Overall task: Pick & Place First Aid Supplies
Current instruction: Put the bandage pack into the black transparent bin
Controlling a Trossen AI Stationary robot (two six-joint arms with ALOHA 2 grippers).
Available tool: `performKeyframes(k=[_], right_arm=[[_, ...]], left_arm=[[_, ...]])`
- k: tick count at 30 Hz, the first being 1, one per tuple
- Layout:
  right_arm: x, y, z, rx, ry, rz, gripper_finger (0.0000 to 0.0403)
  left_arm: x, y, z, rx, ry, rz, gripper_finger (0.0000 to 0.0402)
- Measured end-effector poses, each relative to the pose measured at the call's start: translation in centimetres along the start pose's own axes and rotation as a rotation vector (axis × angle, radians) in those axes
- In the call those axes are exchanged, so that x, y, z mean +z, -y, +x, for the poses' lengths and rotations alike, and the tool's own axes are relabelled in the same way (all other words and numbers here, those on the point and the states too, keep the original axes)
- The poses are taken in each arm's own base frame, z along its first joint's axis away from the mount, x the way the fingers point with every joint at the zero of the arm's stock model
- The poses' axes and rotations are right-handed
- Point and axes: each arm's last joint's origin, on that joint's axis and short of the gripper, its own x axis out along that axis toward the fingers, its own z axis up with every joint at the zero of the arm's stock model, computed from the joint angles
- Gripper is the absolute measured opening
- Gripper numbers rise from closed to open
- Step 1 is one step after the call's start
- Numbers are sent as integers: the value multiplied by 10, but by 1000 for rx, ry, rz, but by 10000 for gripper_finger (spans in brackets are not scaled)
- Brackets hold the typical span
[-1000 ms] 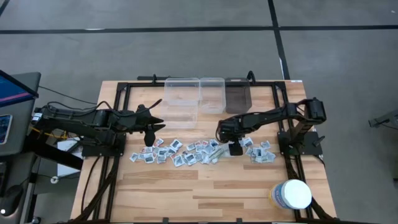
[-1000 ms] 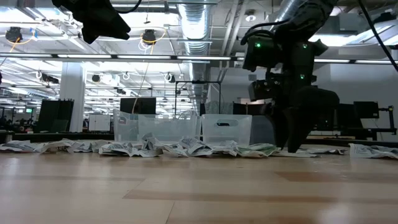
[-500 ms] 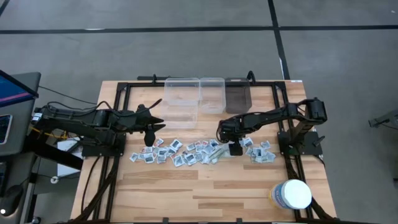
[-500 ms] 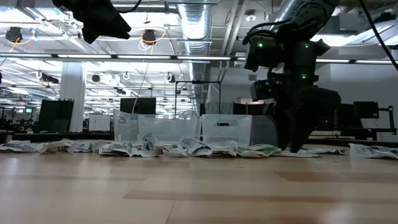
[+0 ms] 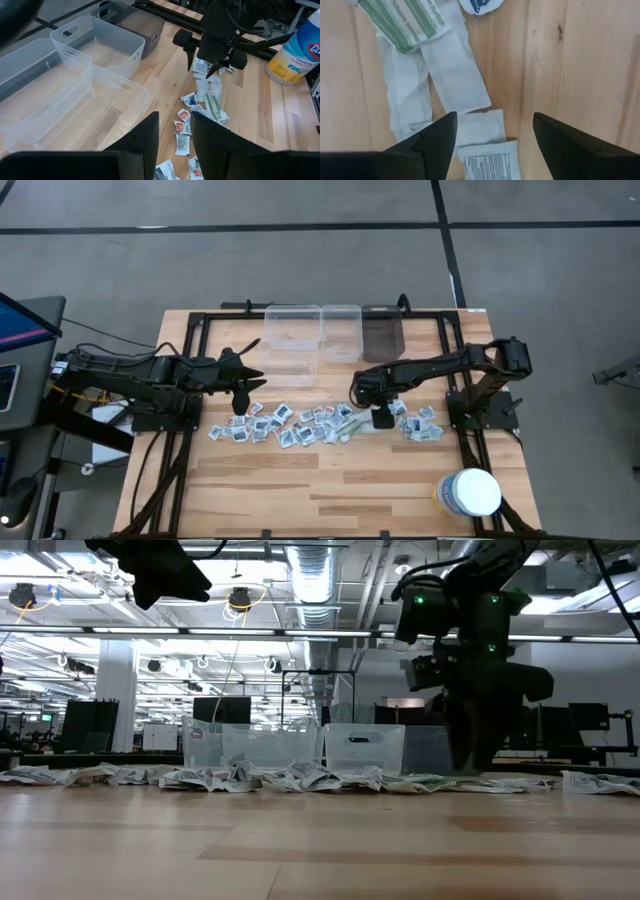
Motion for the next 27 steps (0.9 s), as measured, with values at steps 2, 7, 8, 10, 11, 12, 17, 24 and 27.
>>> performKeyframes(k=[2,7,8,10,11,12,17,24,27], right_arm=[[-1,0,2,1,-11,0,255],[-5,-1,5,2,-20,-10,255],[-6,-1,6,2,-19,-10,255],[-8,-1,8,3,-27,-10,255],[-10,-1,9,4,-35,-10,255],[-12,-1,11,4,-41,-10,255],[-17,-3,15,4,-33,-11,255],[-16,-4,16,1,-20,-14,255],[-16,-4,16,1,-18,-22,255]], left_arm=[[0,0,0,0,0,0,112],[0,0,0,0,0,0,112],[0,0,0,0,0,0,112],[0,0,0,0,0,0,112],[0,0,0,0,0,0,112],[0,0,0,0,0,0,112],[0,0,0,0,0,0,112],[0,0,0,0,0,0,112],[0,0,0,0,0,0,112]])
